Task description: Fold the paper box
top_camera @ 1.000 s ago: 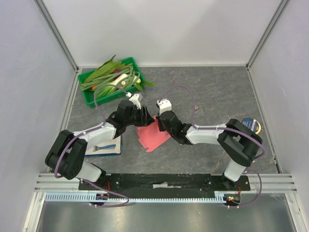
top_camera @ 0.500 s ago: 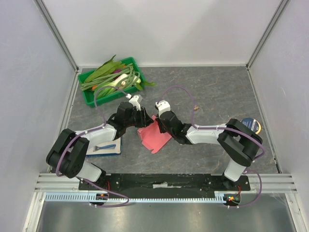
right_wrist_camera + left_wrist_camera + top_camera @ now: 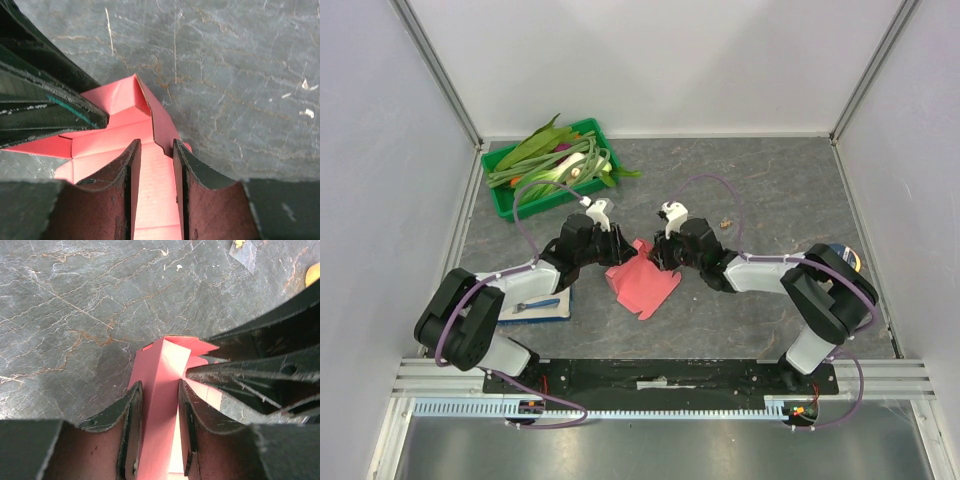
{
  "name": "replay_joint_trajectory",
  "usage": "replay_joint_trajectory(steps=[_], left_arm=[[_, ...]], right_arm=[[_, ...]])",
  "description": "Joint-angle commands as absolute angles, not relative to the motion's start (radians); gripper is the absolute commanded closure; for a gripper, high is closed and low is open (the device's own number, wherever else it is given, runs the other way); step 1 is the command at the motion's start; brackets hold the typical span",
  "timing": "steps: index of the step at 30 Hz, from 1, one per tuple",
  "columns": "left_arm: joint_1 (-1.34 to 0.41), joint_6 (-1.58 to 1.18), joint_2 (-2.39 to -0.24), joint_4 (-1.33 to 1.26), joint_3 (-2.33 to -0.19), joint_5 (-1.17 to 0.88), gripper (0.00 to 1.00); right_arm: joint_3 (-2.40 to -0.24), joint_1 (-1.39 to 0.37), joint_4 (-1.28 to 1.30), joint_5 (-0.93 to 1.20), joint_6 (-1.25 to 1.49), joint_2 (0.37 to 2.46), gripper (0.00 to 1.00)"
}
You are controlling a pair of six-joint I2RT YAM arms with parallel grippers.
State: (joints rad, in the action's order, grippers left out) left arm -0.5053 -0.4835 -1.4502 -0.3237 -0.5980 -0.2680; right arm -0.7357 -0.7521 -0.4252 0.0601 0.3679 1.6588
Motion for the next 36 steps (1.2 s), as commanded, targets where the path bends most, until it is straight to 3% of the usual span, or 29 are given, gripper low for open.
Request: replay_joint_trajectory(steps=[1,8,14,19,27,29,31,36], left_arm=[[-0.503,-0.502,-1.436,-0.322,-0.583,-0.285,0.62],[-0.503,-0.514,-1.427,-0.325,-0.588,-0.290,0.62],[-0.503,-0.515,-1.425,-0.325,-0.589,-0.288,0.62],[-0.503,-0.514,-1.428,-0.325,-0.588,-0.295,0.62],[-0.503,-0.506,-1.433,-0.313,-0.603,-0.295,0.62],[-0.503,-0.502,-1.433,-0.307,-0.610,-0.296,0.62],[-0.503,-0.500,-1.431,-0.301,-0.612,-0.296,0.62],[-0.503,-0.495,-1.427,-0.291,-0.612,-0.307,0.62]], right_arm=[[-0.733,-0.689,-0.630,0.371,0.406,1.690,0.61],[-0.710,-0.684,-0.735,0.523,0.425,1.704,0.59],[-0.738,-0.680,-0.694,0.506,0.433,1.746,0.62],[-0.810,-0.669,-0.602,0.509,0.359,1.792,0.76],[-0.859,-0.658,-0.466,0.486,0.288,1.743,0.85],[-0.844,-0.654,-0.369,0.390,0.295,1.672,0.81],[-0.821,-0.641,-0.307,0.237,0.293,1.563,0.69],[-0.925,-0.543,-0.106,0.198,0.250,1.535,0.58]])
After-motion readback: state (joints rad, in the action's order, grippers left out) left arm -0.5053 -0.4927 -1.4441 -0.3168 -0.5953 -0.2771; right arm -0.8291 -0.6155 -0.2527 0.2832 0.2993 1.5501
